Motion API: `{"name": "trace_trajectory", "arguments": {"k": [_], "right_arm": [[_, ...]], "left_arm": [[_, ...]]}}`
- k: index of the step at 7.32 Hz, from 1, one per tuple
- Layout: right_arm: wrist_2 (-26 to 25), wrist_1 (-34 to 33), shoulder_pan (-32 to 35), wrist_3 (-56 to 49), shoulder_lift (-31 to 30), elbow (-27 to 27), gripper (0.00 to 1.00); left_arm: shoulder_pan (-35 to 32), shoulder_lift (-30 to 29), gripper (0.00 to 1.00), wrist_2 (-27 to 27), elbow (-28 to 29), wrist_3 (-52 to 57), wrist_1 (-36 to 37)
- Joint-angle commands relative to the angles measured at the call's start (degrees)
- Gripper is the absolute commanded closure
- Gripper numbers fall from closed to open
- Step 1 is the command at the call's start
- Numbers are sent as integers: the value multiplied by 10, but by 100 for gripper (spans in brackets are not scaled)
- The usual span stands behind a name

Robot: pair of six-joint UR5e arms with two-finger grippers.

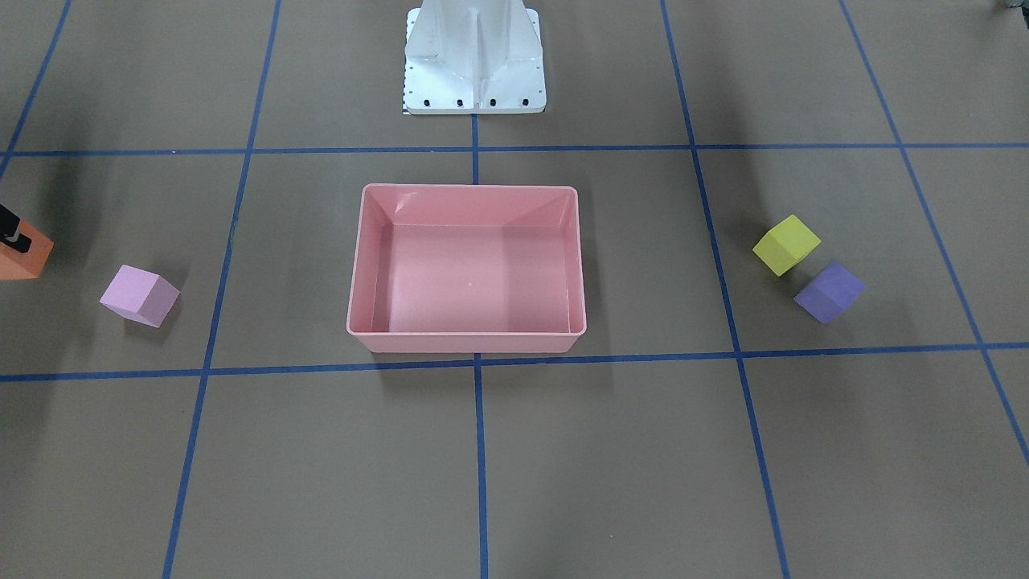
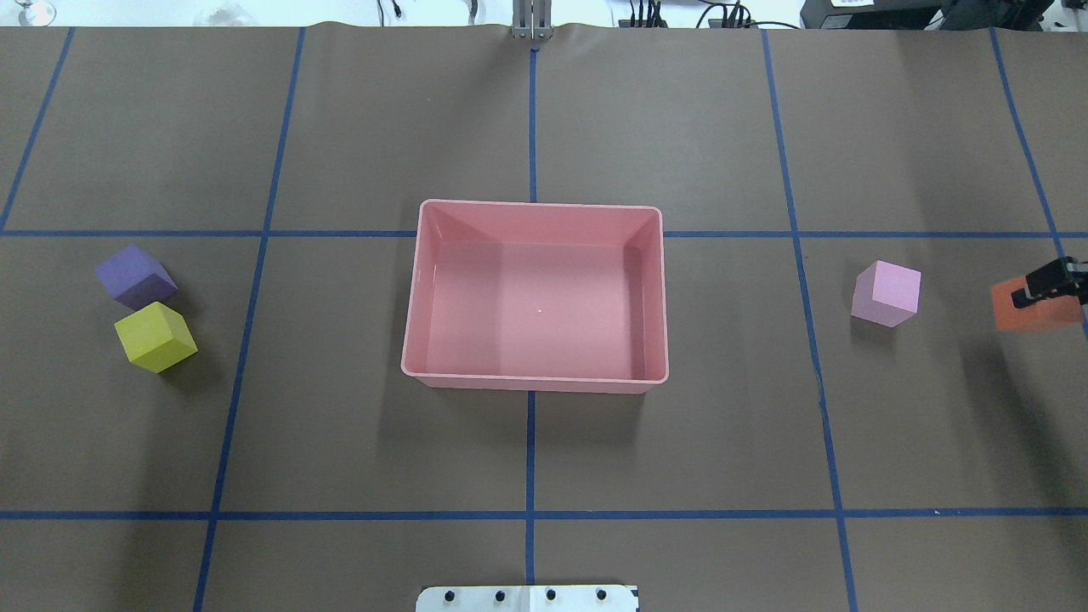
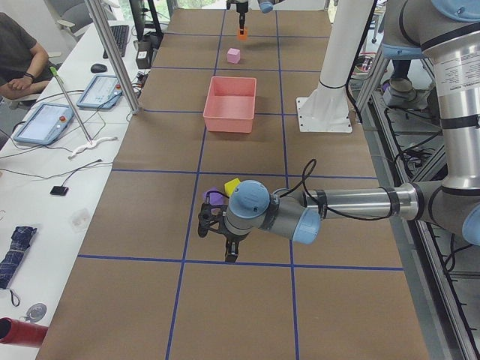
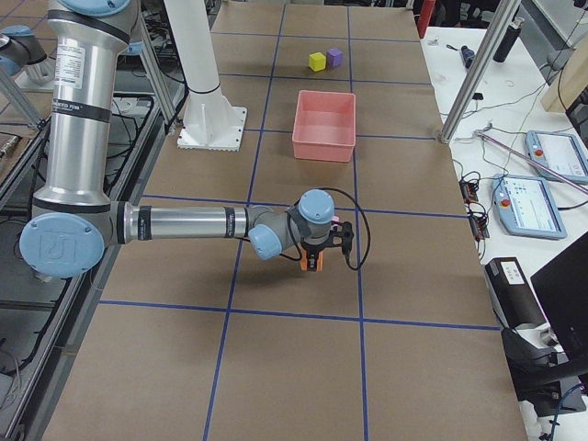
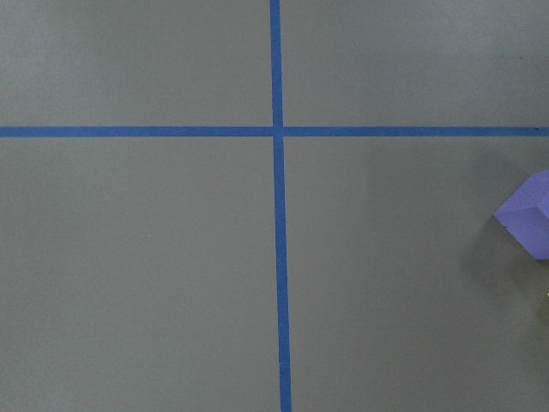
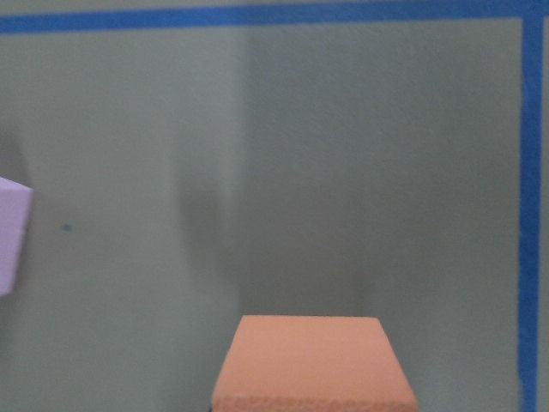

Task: Place blocks into pink bin with both arms
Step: 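Grasp the orange cube with the right gripper and lift it, then drop the orange cube into the bin while the left gripper reaches out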

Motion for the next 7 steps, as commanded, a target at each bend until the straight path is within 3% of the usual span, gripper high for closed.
{"name": "trace_trajectory", "arguments": {"k": [1, 3, 4, 5, 6, 7], "right_arm": [[4, -138, -1, 88, 134, 52, 100], [-25, -158, -85, 243, 252, 55, 100], [-73, -160, -164, 348, 314, 53, 100], [-162, -160, -256, 459, 374, 42, 100], [-215, -161, -294, 511, 423, 19, 100], [-219, -159, -310, 517, 436, 9, 100]], "left_arm": [[47, -7, 0, 1, 0, -63, -30], [108, -48, 1, 6, 7, -130, -30], [130, -69, 1, 7, 8, -170, -30], [142, -77, 1, 7, 9, -184, -30], [148, -88, 1, 7, 20, -185, -30], [148, -99, 1, 7, 34, -185, -30]]}}
